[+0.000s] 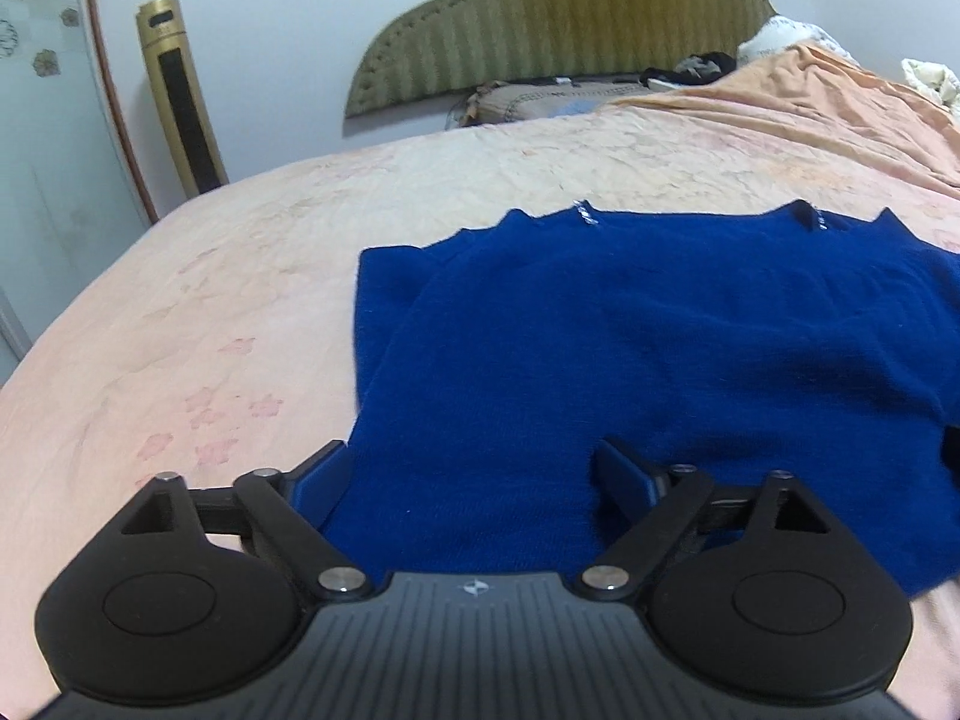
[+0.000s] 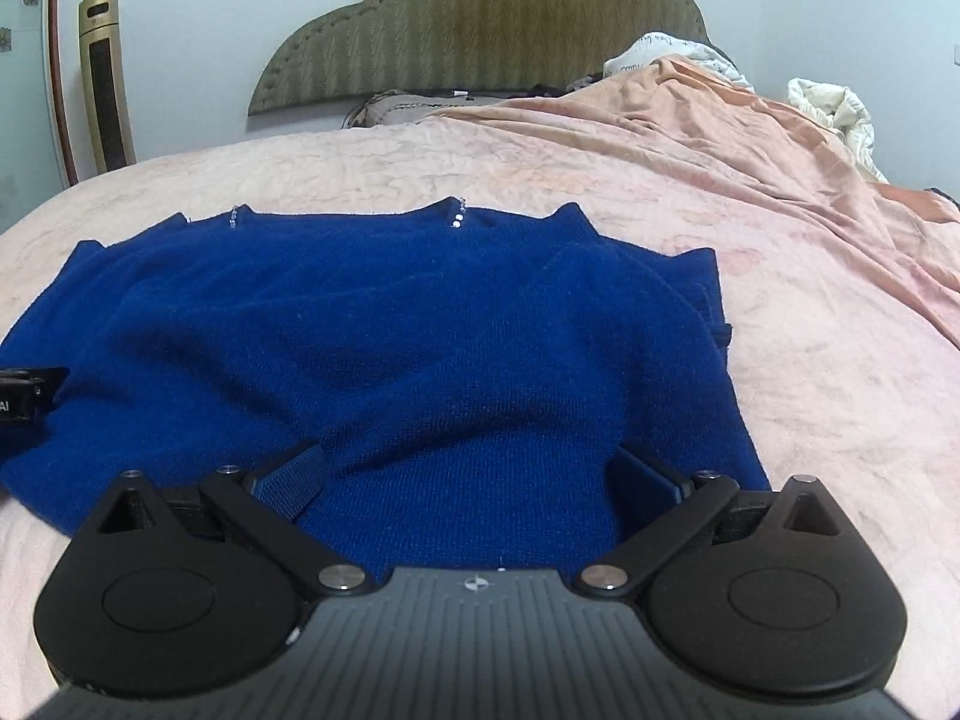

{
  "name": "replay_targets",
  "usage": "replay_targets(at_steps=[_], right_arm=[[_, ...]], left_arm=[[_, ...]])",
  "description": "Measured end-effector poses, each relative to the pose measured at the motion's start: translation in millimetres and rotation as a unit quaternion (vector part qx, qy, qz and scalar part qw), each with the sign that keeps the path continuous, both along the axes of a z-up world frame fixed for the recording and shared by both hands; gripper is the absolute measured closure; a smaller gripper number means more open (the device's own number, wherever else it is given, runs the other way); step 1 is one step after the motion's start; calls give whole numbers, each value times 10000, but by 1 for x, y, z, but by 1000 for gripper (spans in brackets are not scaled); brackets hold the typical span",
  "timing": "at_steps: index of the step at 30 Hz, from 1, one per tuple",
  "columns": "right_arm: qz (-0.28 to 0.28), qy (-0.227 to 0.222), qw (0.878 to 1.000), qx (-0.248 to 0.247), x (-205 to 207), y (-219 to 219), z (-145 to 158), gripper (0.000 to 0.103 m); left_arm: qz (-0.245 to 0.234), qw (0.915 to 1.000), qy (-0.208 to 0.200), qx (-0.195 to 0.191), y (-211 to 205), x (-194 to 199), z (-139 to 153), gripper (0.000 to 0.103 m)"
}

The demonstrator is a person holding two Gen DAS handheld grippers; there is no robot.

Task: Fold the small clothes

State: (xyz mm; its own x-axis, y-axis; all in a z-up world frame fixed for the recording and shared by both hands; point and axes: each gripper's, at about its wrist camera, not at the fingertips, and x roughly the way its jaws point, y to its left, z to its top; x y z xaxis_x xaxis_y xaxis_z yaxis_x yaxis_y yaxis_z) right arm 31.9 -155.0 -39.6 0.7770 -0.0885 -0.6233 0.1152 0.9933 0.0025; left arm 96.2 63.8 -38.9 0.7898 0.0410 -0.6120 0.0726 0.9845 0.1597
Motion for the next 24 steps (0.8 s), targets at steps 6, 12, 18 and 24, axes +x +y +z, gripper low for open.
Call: replay_targets(at_steps=[6, 12, 18, 24], right_arm=[[4, -24, 10000, 48, -1, -1, -1, 0], [27, -48, 9999, 118, -2, -4, -1, 0], [52, -39, 9999, 145, -2, -3, -1, 0], [52, -39, 9999, 146, -2, -4, -1, 0]], left_arm=[[107, 9996, -60, -243, 8, 1, -4, 5], [208, 9977, 90, -646, 20, 6, -6, 2], [218, 9972, 109, -710, 22, 5, -7, 2], [218, 9968, 122, -763, 23, 5, -7, 1]])
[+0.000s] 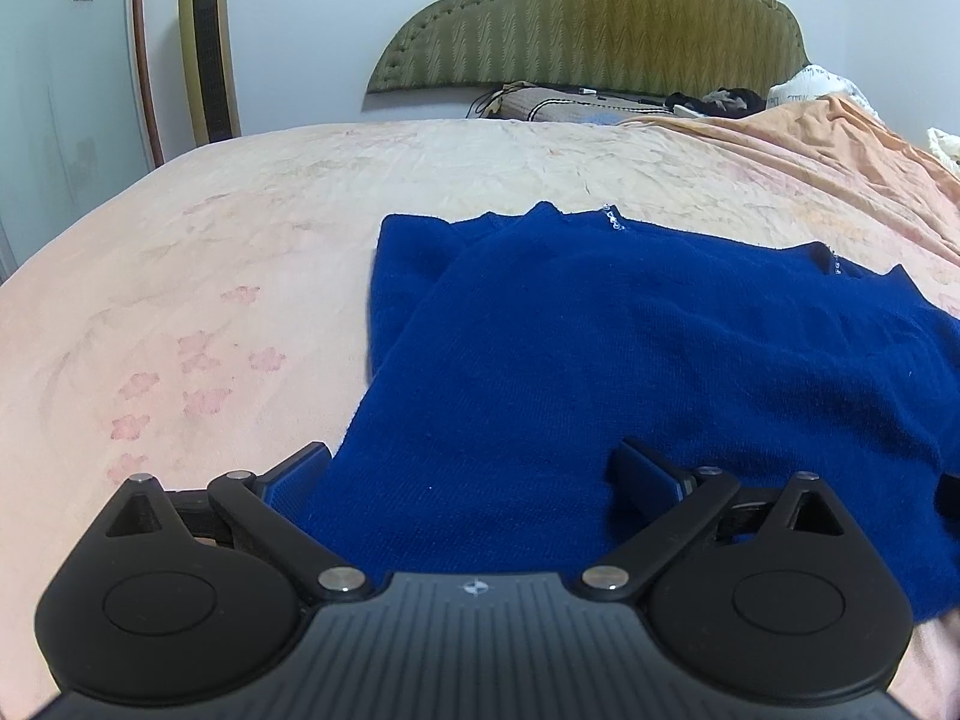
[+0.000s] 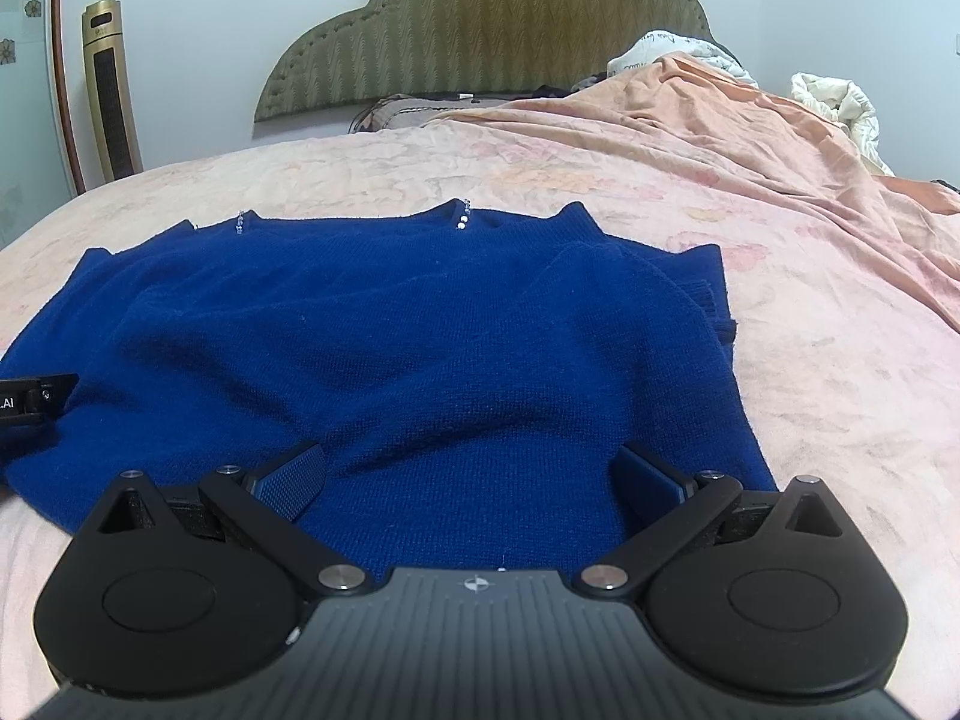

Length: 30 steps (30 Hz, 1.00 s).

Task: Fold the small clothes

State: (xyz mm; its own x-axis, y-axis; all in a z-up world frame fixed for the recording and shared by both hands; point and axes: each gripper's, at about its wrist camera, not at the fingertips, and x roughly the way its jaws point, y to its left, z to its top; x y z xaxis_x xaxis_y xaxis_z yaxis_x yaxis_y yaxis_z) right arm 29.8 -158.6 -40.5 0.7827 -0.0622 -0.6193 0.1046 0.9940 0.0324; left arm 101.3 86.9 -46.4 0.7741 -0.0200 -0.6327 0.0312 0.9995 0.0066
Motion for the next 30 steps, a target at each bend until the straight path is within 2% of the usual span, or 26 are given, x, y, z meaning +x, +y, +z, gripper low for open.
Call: replay_targets(at_steps=[6, 11, 15, 30], right_arm=[[-27, 19, 10000, -66, 1, 2, 0, 0], [-42, 26, 9999, -106, 1, 5, 0, 0], [-69, 27, 9999, -150, 1, 7, 1, 0], [-94, 16, 9999, -141, 0, 6, 1, 1]], left_arm=[[-64, 10000, 51, -25, 2, 0, 3, 1], [-285, 9989, 194, 323, -1, 4, 19, 1], [-191, 9990, 161, 384, 0, 7, 28, 1], [-88, 9981, 188, 585, -3, 3, 36, 1]])
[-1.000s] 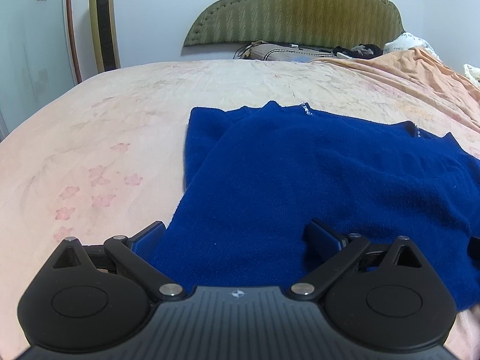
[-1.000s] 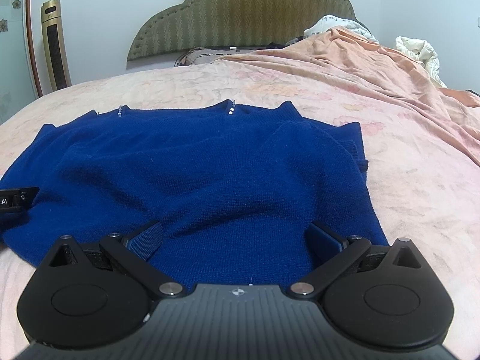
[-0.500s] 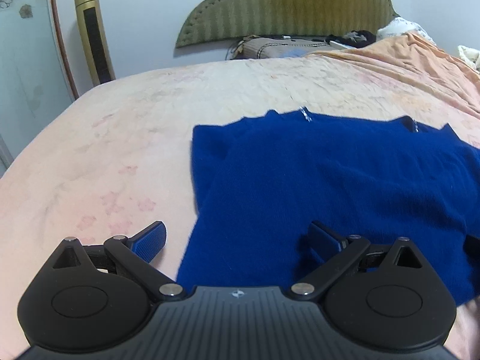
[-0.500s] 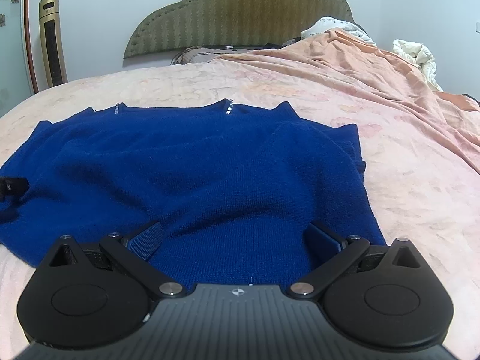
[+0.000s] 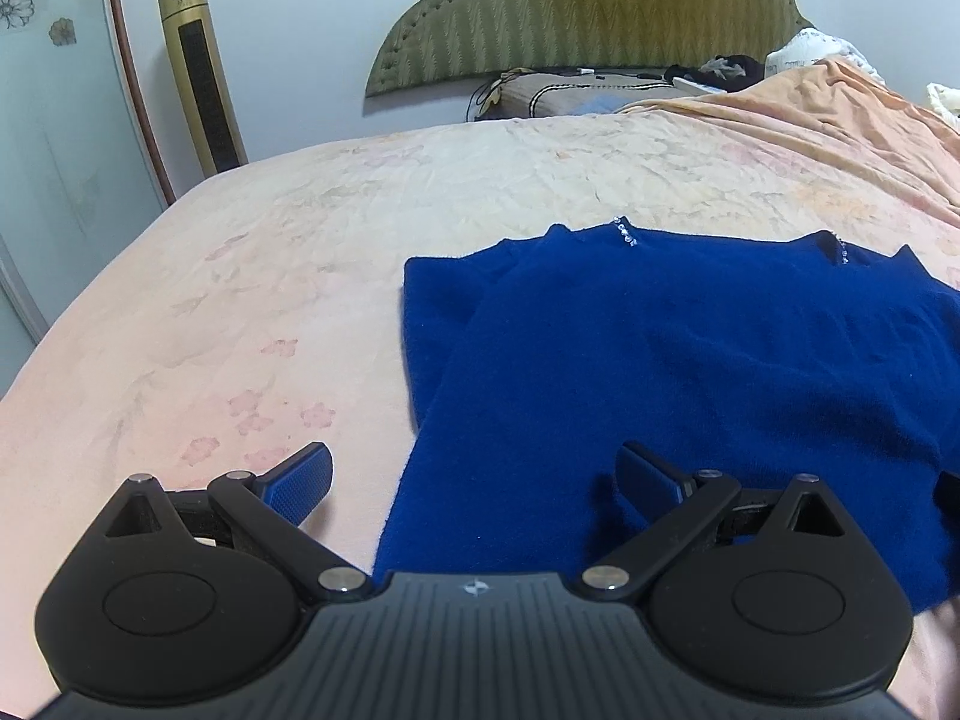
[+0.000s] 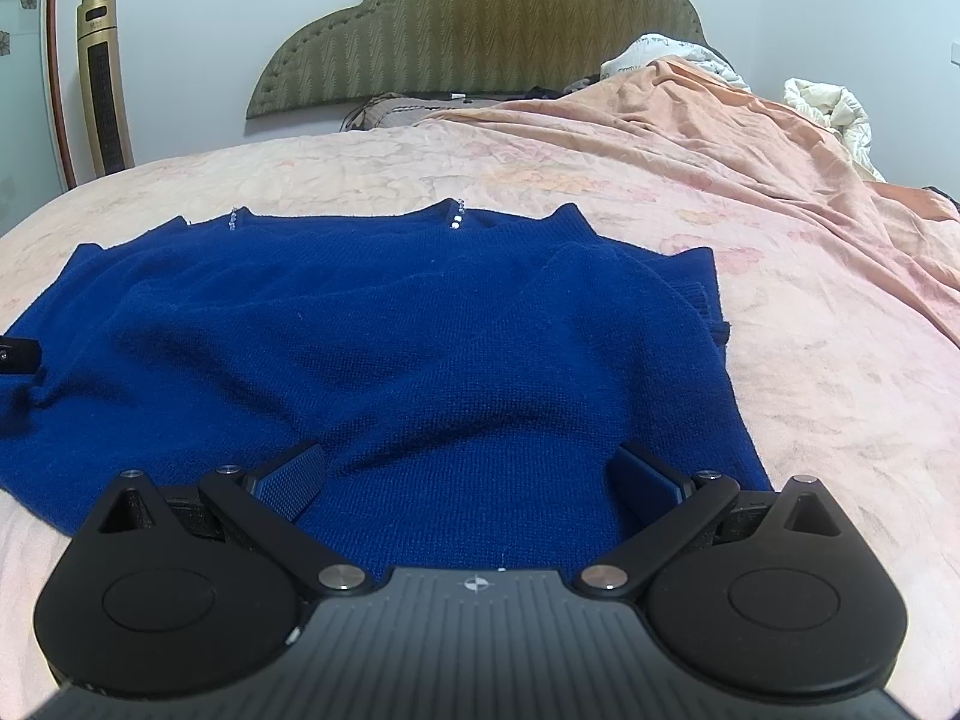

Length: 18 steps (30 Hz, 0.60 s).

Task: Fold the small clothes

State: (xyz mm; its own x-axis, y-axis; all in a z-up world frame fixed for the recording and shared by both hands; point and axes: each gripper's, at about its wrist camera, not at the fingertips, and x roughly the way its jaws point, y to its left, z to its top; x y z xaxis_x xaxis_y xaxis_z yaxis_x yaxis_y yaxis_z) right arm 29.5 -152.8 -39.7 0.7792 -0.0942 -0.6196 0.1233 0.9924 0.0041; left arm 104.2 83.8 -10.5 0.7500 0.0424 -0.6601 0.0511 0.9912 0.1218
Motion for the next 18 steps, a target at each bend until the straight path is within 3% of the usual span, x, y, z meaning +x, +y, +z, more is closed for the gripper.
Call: replay_targets(at_steps=[7, 12, 18], right_arm=[[-235, -282, 9993, 106, -22, -2, 13, 0], [-570, -672, 9950, -464, -30, -6, 22, 0], [-382, -278, 9987, -206, -19, -16, 5, 0]], left_arm=[[-394, 9988, -252, -156, -14, -11, 18, 1], [-538, 9981, -157, -249, -39, -13, 11, 1], [-691, 9974, -150, 139, -65, -17, -15, 1]])
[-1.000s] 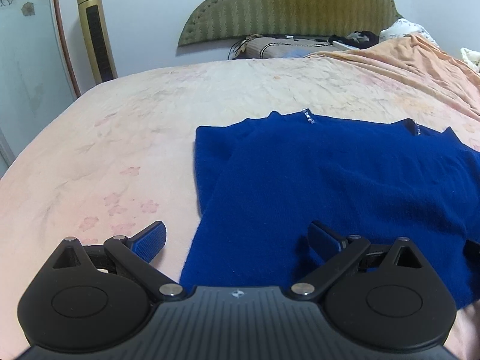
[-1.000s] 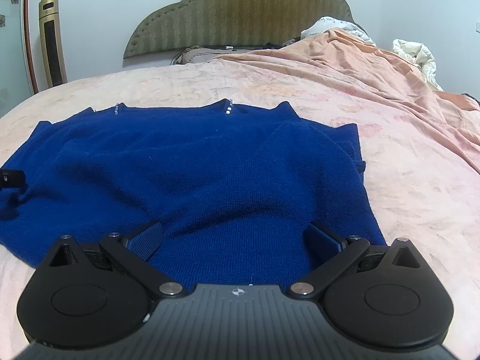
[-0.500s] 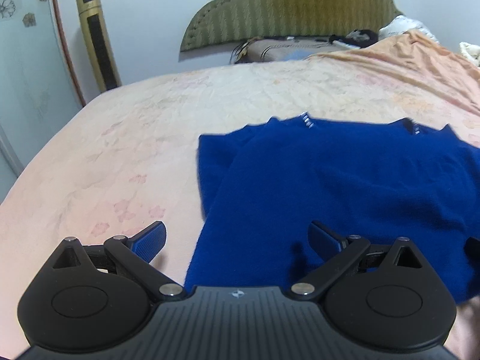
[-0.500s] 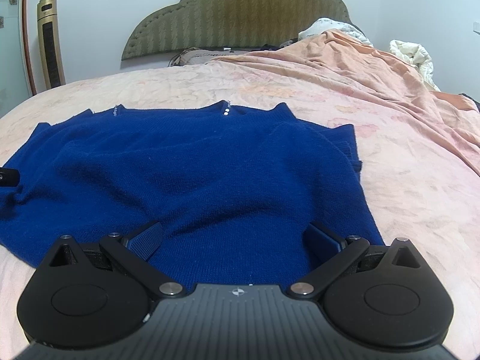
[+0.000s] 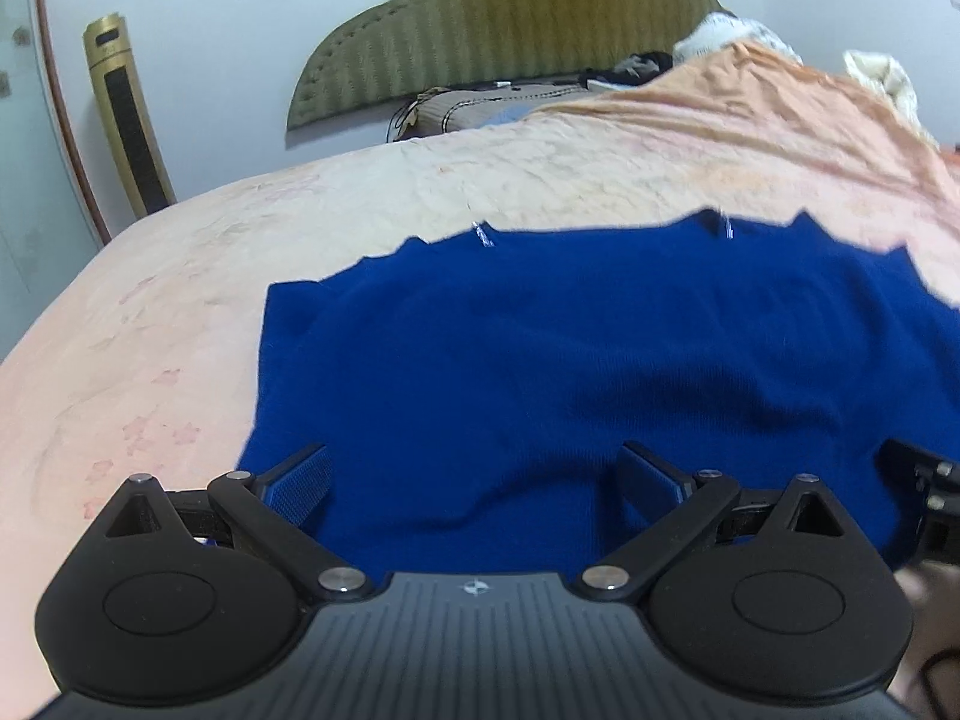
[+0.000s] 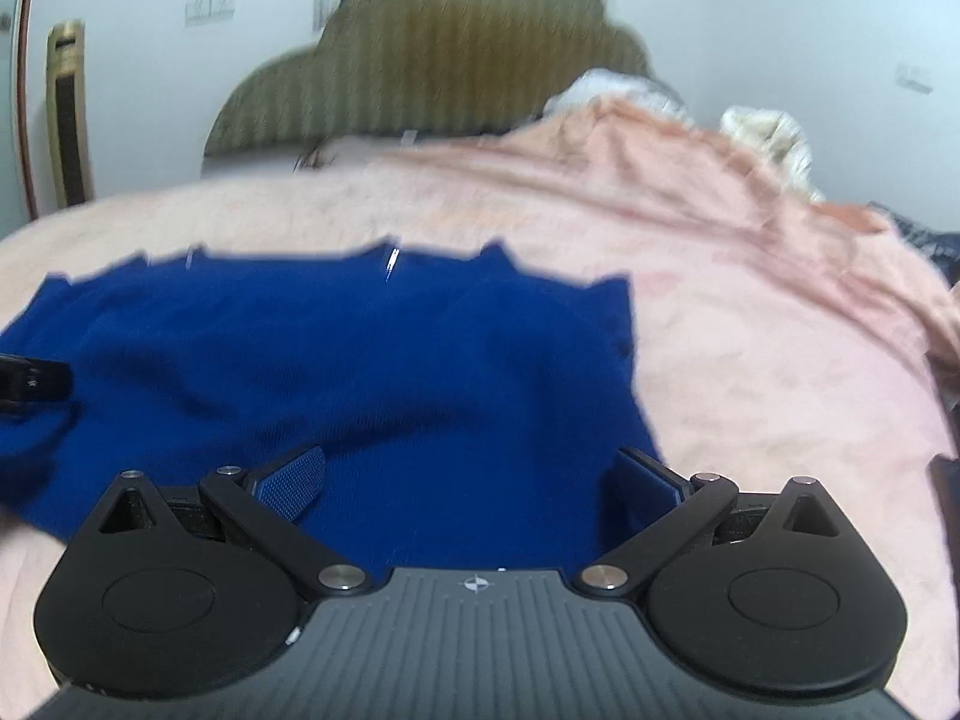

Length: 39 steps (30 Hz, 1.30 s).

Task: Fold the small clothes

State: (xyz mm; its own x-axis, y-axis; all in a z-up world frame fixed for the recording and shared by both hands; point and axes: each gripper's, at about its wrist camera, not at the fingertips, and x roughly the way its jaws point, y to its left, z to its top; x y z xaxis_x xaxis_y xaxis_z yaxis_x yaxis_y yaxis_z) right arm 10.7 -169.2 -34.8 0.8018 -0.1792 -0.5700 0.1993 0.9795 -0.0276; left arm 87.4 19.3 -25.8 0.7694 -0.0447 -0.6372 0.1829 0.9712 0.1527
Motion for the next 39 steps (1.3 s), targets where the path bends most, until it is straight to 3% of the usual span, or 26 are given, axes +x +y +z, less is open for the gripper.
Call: replay_targets(at_steps=[2, 6, 11, 24, 31, 39], right_arm=[[63, 147, 9999, -46, 5, 3, -3, 0], [112, 263, 9995, -115, 6, 9, -5, 0], [107, 269, 9992, 259, 4, 0, -6, 0], [112, 279, 9993, 242, 6, -1, -7, 0], [114, 279, 9993, 242, 6, 0, -7, 0], [115, 279, 9992, 250, 6, 0, -7, 0]], left_arm=[[6, 9999, 4, 112, -2, -1, -7, 1], [60, 9998, -160, -69, 3, -4, -14, 1], [94, 9995, -273, -132, 5, -6, -18, 0], [109, 9994, -245, -222, 6, -5, -19, 0], [112, 9976, -49, -682, 20, -1, -20, 0], [116, 9979, -54, -643, 18, -2, -21, 0]])
